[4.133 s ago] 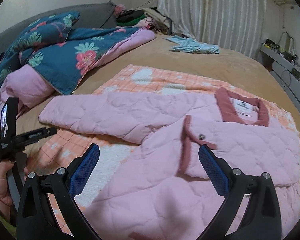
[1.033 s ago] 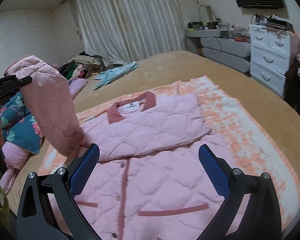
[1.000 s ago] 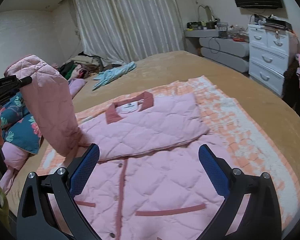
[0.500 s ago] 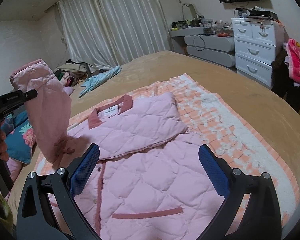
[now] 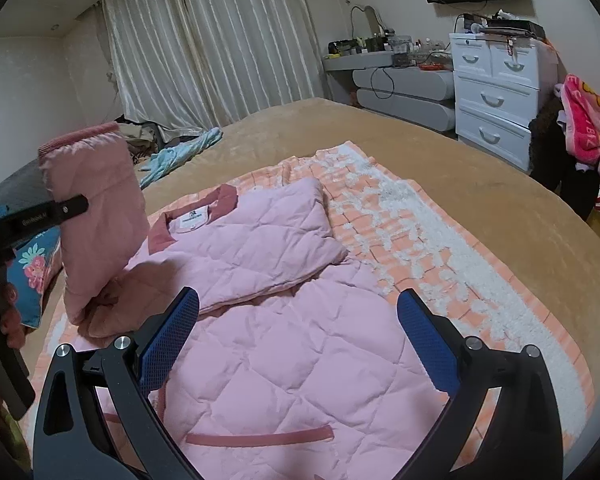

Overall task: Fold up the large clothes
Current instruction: 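Carry the held sleeve with the left tool across the jacket body, then grasp the ribbed cuff with the right tool and lay it on the jacket front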

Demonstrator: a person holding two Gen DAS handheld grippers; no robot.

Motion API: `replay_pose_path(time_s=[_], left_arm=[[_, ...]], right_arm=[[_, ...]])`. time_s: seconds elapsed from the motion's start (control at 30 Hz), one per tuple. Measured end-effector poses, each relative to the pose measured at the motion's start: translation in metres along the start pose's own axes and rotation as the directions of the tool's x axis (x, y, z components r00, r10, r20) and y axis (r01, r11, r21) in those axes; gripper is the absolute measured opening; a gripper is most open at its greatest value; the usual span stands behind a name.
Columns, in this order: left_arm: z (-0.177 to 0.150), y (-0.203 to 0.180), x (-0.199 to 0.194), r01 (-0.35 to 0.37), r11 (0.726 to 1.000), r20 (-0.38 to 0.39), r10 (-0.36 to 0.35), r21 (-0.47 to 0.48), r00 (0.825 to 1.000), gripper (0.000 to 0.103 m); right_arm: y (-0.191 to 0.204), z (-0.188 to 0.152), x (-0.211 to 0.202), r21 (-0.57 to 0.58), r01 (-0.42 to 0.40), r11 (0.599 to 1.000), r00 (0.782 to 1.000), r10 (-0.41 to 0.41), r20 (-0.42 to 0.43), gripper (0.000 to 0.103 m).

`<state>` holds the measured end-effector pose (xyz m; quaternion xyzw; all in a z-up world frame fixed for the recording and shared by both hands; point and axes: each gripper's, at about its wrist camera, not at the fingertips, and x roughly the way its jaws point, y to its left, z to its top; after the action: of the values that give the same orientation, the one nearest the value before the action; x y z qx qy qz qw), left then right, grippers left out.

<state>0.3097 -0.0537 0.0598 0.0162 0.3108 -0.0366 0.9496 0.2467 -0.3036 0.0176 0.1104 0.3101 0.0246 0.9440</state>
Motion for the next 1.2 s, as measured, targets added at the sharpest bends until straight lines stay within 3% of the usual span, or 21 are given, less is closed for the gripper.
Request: replay_pose_path(time_s=[0.57,0.67,0.73,0.8,0.83,0.9,0.97,1.03,1.2], left_arm=[[-0.034,-0.057,0.068,0.056,0.990,-0.129,-0.039,0.133,0.991,0.015],[-0.045,-0.069,0.081,0.112,0.981,-0.196,-0.080,0.161,0.977,0.028],[-0.055,-0.078,0.091,0.165,0.967,-0.284,-0.106,0.193,0.953,0.045],[-0.064,-0.083,0.093,0.188,0.953,-0.309,-0.109,0.238,0.945,0.056],[-0.067,-0.083,0.092,0.205,0.949,-0.318,-0.123,0.239,0.940,0.069],[-0.070,-0.079,0.086,0.271,0.941,-0.345,-0.191,0.201,0.919,0.083],[-0.072,-0.074,0.076,0.310,0.934,-0.349,-0.236,0.176,0.907,0.088],[-0.072,-0.062,0.068,0.307,0.936,-0.338,-0.237,0.171,0.911,0.093],[-0.067,-0.023,0.058,0.252,0.957,-0.304,-0.200,0.142,0.932,0.094]], right_arm=[[-0.034,-0.005,0.022,0.063,0.030,0.998,0.999,-0.029,-0.025,0.099],[-0.040,-0.006,0.026,0.079,0.038,0.996,0.999,-0.035,-0.037,0.099],[-0.043,-0.007,0.028,0.087,0.039,0.995,0.999,-0.035,-0.042,0.099],[-0.044,-0.008,0.030,0.090,0.044,0.995,0.998,-0.040,-0.047,0.099],[-0.045,-0.008,0.030,0.090,0.045,0.995,0.998,-0.041,-0.047,0.099],[-0.045,-0.008,0.032,0.088,0.048,0.995,0.998,-0.044,-0.052,0.099],[-0.043,-0.009,0.034,0.081,0.049,0.995,0.997,-0.045,-0.056,0.099],[-0.041,-0.011,0.035,0.076,0.050,0.996,0.997,-0.045,-0.061,0.099],[-0.027,-0.013,0.042,0.042,0.033,0.999,0.996,-0.030,-0.080,0.099]])
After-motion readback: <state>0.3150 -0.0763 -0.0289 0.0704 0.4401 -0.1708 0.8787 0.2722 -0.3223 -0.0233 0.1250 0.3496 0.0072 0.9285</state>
